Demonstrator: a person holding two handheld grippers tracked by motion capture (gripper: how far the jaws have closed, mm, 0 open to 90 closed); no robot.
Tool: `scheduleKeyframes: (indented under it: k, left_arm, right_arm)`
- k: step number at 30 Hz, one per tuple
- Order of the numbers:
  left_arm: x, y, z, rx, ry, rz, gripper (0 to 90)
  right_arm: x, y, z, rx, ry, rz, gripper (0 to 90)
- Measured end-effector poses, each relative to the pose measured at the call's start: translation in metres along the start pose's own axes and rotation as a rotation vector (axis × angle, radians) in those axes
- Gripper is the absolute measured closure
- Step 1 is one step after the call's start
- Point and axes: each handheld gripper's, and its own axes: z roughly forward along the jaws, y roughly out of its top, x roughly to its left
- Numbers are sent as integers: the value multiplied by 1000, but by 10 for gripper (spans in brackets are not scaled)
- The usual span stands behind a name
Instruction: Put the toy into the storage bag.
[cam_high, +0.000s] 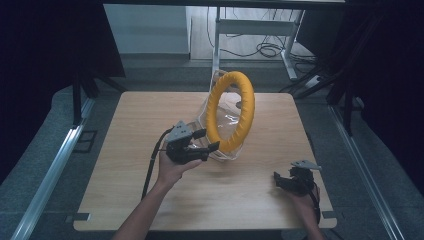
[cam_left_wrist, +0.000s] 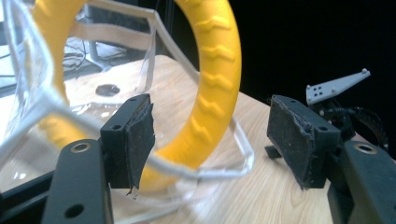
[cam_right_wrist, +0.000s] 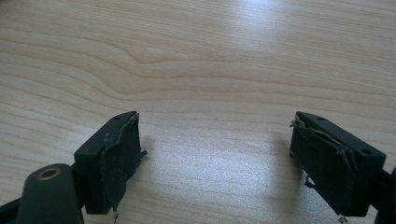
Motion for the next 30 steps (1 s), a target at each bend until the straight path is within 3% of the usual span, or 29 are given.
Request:
scheduleKeyframes:
  k: [8,17,24,30]
  left_arm:
    - [6,-19,-20,16,32,-12,313]
    - [14,-51,-35,61,55,-69,310]
    - [21,-61,-39,99,73,-86,307]
    - [22,-65,-38,123,96,-72,308]
  right_arm:
    - [0,0,0,1,-2,-3,166]
    - [0,0,0,0,-1,0,166]
    - [0,0,0,2,-1,1,166]
    - [0,0,0,1,-1,1,166]
